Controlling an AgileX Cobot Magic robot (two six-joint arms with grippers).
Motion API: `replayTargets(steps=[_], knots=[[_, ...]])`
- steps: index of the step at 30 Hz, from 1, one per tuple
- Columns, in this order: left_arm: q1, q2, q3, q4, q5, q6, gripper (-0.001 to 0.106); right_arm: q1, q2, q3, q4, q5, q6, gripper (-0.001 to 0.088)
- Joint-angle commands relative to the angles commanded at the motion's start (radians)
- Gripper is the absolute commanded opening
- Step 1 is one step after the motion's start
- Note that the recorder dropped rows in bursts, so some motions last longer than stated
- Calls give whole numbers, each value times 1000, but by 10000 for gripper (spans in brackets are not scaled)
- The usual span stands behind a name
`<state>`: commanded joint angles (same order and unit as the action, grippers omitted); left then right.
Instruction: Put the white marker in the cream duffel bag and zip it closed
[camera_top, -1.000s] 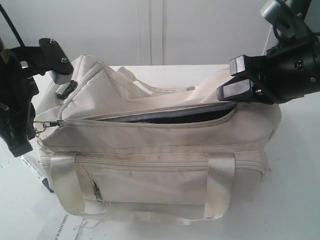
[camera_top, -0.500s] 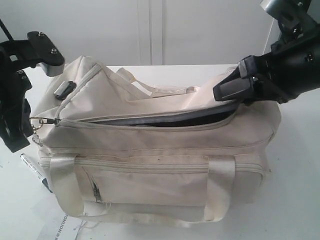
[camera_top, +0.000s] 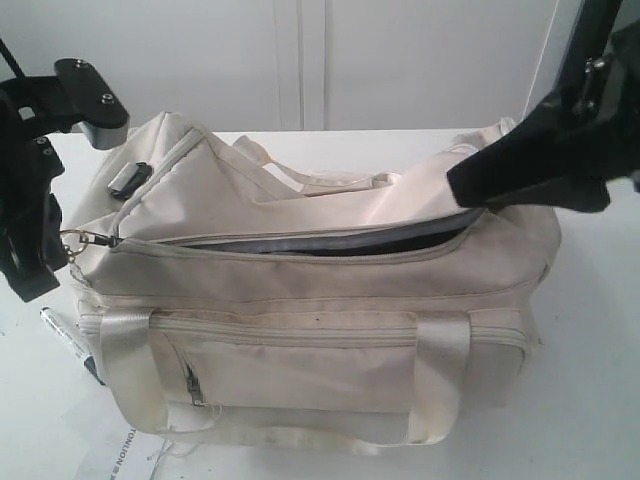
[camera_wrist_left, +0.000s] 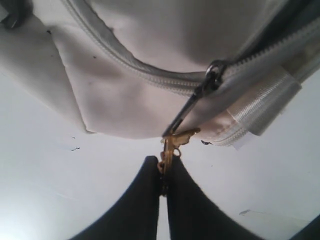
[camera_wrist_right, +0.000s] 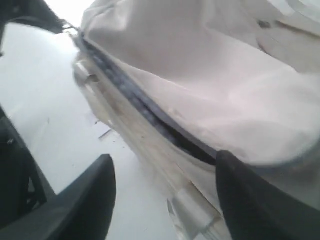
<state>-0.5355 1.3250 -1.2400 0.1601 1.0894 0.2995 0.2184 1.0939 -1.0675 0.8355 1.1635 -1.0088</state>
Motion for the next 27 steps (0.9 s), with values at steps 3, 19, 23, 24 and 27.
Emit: replayTargets(steps=[3, 19, 23, 24, 27], knots=[[0, 0, 0, -4, -4, 0, 0, 65, 37, 10, 31, -44, -143, 589], [6, 0, 0, 11, -11, -7, 0, 557, 475, -168, -70, -557, -157, 672], [6, 0, 0, 11, -17, -7, 0, 589, 558, -246, -80, -557, -150, 651], [6, 0, 0, 11, -17, -7, 0, 589, 575, -250, -98, -557, -148, 631], [6, 0, 0, 10, -17, -7, 0, 589, 594, -250, -174, -531, -102, 449]])
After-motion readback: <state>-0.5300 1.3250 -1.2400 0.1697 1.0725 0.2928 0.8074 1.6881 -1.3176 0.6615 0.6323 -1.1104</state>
